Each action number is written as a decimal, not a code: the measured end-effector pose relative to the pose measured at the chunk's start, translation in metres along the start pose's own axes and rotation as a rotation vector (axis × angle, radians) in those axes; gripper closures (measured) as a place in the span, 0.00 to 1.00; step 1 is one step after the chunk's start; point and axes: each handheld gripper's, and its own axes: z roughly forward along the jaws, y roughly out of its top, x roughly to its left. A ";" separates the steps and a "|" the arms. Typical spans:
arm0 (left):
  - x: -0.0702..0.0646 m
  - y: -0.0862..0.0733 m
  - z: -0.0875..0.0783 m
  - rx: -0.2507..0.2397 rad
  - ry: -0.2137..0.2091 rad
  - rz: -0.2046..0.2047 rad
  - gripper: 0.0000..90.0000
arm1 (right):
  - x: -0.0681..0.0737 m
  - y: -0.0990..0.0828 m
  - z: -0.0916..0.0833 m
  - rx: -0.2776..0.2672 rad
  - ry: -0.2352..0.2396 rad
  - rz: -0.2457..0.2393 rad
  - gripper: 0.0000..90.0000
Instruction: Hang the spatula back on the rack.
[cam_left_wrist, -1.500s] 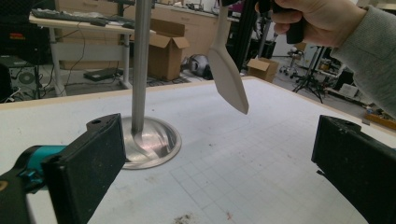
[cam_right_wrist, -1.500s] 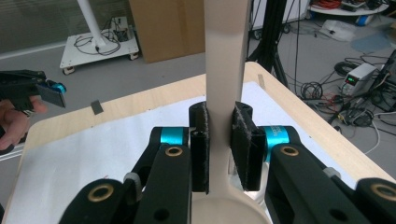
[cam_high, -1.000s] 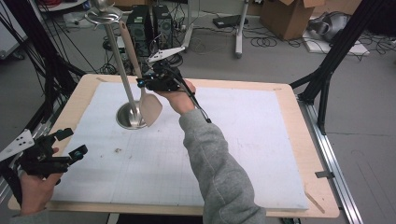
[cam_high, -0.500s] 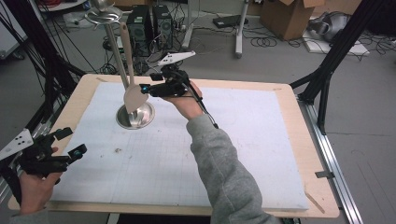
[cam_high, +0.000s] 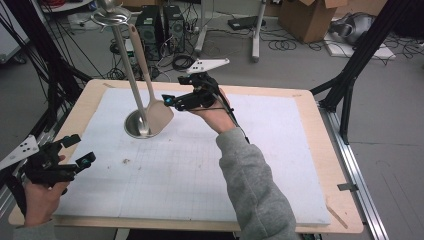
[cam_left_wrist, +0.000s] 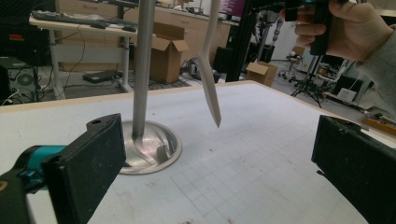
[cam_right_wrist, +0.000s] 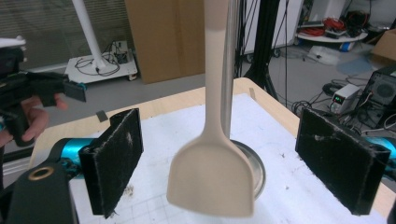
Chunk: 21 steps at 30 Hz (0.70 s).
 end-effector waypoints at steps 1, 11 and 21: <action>0.000 0.000 0.001 0.000 -0.001 -0.002 0.04 | 0.000 -0.001 -0.003 -0.004 -0.003 -0.008 0.16; -0.001 -0.002 0.017 0.018 -0.030 -0.003 0.04 | -0.001 -0.010 -0.025 0.014 -0.002 -0.032 0.16; -0.002 -0.002 0.021 0.018 -0.026 -0.003 0.04 | -0.007 -0.039 -0.053 0.010 -0.053 -0.001 0.16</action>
